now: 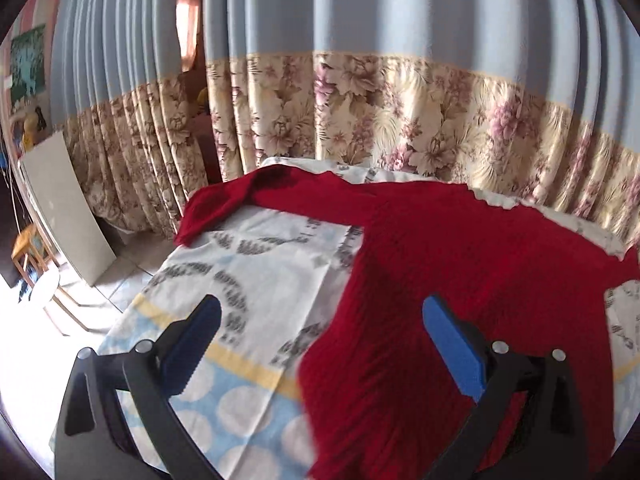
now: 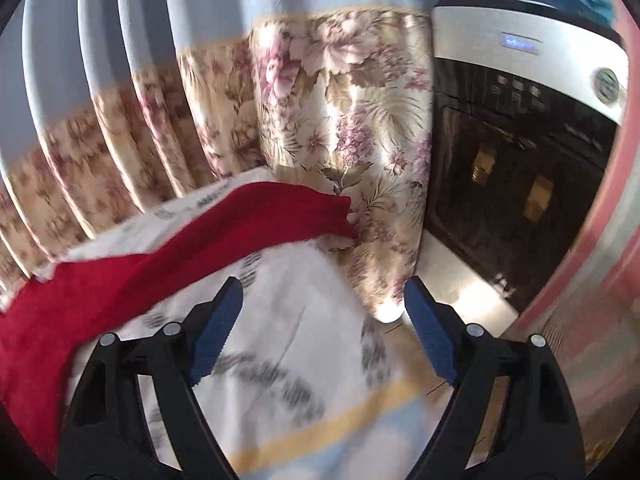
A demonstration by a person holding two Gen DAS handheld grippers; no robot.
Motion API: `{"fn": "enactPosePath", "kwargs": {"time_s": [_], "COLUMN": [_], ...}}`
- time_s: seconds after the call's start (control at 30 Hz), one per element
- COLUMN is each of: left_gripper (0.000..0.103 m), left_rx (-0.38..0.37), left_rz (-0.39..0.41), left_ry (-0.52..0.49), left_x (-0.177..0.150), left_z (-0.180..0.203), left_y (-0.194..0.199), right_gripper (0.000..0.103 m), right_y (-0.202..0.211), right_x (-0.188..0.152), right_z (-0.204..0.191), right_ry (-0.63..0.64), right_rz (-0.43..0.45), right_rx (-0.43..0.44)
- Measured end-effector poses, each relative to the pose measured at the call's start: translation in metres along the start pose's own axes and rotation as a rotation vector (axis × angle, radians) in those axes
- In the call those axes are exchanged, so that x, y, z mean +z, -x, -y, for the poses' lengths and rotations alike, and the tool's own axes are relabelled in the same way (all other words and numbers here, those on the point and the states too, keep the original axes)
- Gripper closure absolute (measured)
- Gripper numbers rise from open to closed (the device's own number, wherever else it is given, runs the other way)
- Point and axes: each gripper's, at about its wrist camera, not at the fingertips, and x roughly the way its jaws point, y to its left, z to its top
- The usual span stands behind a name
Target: Fold small clothes
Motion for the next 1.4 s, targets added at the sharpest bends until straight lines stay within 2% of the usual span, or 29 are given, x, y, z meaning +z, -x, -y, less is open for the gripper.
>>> {"fn": "enactPosePath", "kwargs": {"time_s": [0.1, 0.2, 0.3, 0.6, 0.63, 0.67, 0.73, 0.77, 0.8, 0.83, 0.97, 1.13, 1.3, 1.4], "left_gripper": [0.002, 0.002, 0.002, 0.002, 0.002, 0.002, 0.002, 0.002, 0.002, 0.002, 0.002, 0.002, 0.002, 0.002], "left_rx": [-0.019, -0.016, -0.043, -0.080, -0.081, -0.082, -0.084, -0.083, -0.085, -0.086, -0.088, -0.085, -0.075, -0.095], "left_rz": [-0.054, -0.060, -0.055, -0.044, -0.041, -0.041, -0.042, -0.043, -0.043, -0.043, -0.047, -0.048, -0.058, -0.080], "left_ry": [0.029, 0.034, 0.034, -0.007, -0.010, -0.013, -0.016, -0.016, -0.016, -0.016, -0.015, -0.020, -0.051, -0.056], "left_x": [0.014, 0.027, 0.039, 0.055, 0.056, 0.056, 0.057, 0.057, 0.057, 0.057, 0.056, 0.058, 0.069, 0.079], "left_z": [0.014, 0.029, 0.044, 0.068, 0.069, 0.069, 0.069, 0.069, 0.068, 0.067, 0.060, 0.049, 0.042, 0.036], "left_y": [-0.029, -0.051, -0.069, -0.095, -0.097, -0.098, -0.101, -0.101, -0.102, -0.103, -0.107, -0.109, -0.125, -0.138], "right_gripper": [0.023, 0.024, 0.024, 0.024, 0.028, 0.040, 0.059, 0.073, 0.078, 0.089, 0.090, 0.090, 0.090, 0.090], "right_y": [-0.023, -0.046, -0.071, -0.125, -0.131, -0.136, -0.141, -0.141, -0.141, -0.140, -0.115, -0.058, -0.014, 0.008], "right_x": [0.008, 0.011, 0.014, 0.033, 0.035, 0.036, 0.037, 0.037, 0.037, 0.037, 0.039, 0.043, 0.047, 0.046], "right_z": [-0.007, -0.020, -0.030, -0.044, -0.047, -0.050, -0.054, -0.057, -0.059, -0.061, -0.067, -0.073, -0.093, -0.115], "right_ry": [0.065, 0.140, 0.169, 0.064, 0.068, 0.072, 0.059, 0.070, 0.075, 0.075, 0.075, 0.048, 0.035, 0.038], "right_rz": [-0.017, -0.044, -0.074, -0.130, -0.145, -0.161, -0.186, -0.182, -0.180, -0.177, -0.092, 0.032, 0.091, 0.125], "right_rx": [0.006, -0.033, -0.038, -0.014, -0.014, -0.015, 0.020, 0.009, 0.008, 0.013, 0.024, 0.056, 0.126, 0.164]}}
